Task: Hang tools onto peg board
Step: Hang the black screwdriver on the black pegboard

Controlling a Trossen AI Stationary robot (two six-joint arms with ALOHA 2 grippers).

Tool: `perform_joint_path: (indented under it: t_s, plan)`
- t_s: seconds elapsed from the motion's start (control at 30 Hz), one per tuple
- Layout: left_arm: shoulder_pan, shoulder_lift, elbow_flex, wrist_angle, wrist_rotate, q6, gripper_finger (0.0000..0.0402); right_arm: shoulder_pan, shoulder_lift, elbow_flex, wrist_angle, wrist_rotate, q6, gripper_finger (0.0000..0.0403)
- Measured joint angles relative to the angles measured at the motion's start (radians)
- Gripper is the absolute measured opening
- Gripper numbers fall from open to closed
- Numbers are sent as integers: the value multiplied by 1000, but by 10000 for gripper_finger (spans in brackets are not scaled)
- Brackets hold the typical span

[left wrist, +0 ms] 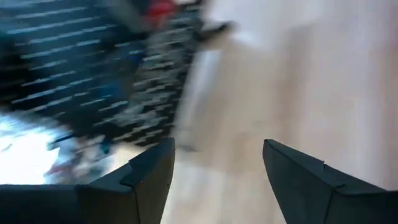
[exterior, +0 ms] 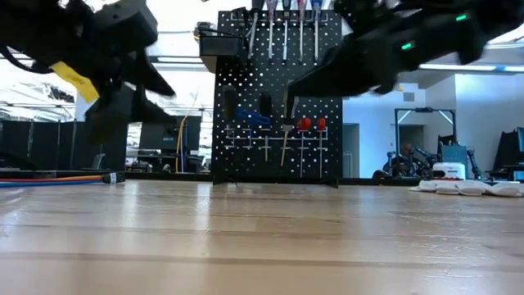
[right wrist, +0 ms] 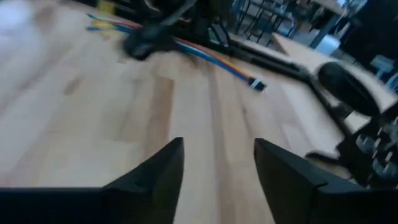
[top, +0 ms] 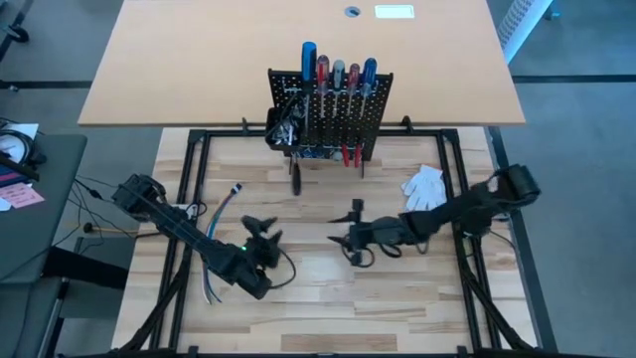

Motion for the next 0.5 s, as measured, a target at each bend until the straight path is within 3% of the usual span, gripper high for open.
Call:
perform_joint_path:
  t_s: [0.1, 0.23, 0.33, 0.5]
  plan:
    - [8, 0, -28, 216, 139, 176, 237, -40, 89, 75, 32, -3, -130, 242]
    - [-3, -3, -69, 324, 132, 195, 237, -72, 192, 194, 32, 33, -304, 268]
    - [-48, -34, -131, 319, 24, 54, 237, -102, 261, 286, 33, 46, -419, 270]
    - [-184, -99, -277, 321, -165, -313, 237, -157, 376, 450, 36, 87, -562, 270]
